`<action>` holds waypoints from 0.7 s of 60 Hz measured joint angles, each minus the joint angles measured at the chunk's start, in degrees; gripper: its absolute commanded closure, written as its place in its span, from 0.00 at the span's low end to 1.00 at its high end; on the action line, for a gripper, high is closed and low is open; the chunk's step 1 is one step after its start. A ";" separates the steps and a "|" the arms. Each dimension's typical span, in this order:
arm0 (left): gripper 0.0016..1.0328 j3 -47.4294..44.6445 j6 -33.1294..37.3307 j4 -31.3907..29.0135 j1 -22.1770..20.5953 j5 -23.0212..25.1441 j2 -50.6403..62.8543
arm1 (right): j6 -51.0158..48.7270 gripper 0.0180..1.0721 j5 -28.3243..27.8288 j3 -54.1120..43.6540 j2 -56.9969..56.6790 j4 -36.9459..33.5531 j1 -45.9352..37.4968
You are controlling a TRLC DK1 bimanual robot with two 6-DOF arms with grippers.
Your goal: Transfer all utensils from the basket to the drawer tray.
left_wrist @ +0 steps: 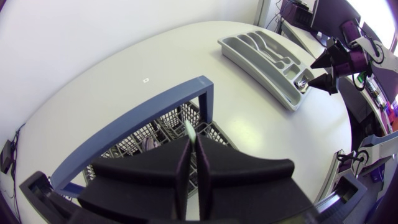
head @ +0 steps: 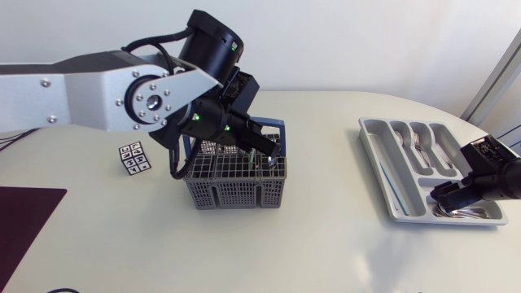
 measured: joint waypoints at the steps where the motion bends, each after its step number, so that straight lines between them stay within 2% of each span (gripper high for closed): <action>1: 0.97 -0.07 0.24 0.02 0.00 0.11 -0.17 | 0.00 0.06 0.00 -0.09 0.00 0.00 0.13; 17: 0.97 -0.55 0.81 0.70 0.02 2.80 -2.10 | -0.20 0.06 -0.15 -1.49 -3.13 -0.02 2.80; 24: 0.97 -1.31 0.81 1.42 0.07 3.80 -2.62 | -0.22 0.06 -2.16 -1.64 -6.25 -0.90 4.92; 35: 0.97 -1.62 0.81 1.53 0.37 4.22 -3.02 | 0.26 0.06 -3.69 -1.64 -11.47 -4.92 12.76; 42: 0.97 -1.79 0.81 1.55 0.39 4.22 -3.54 | 2.73 0.06 -6.19 -1.57 -12.83 -8.41 21.31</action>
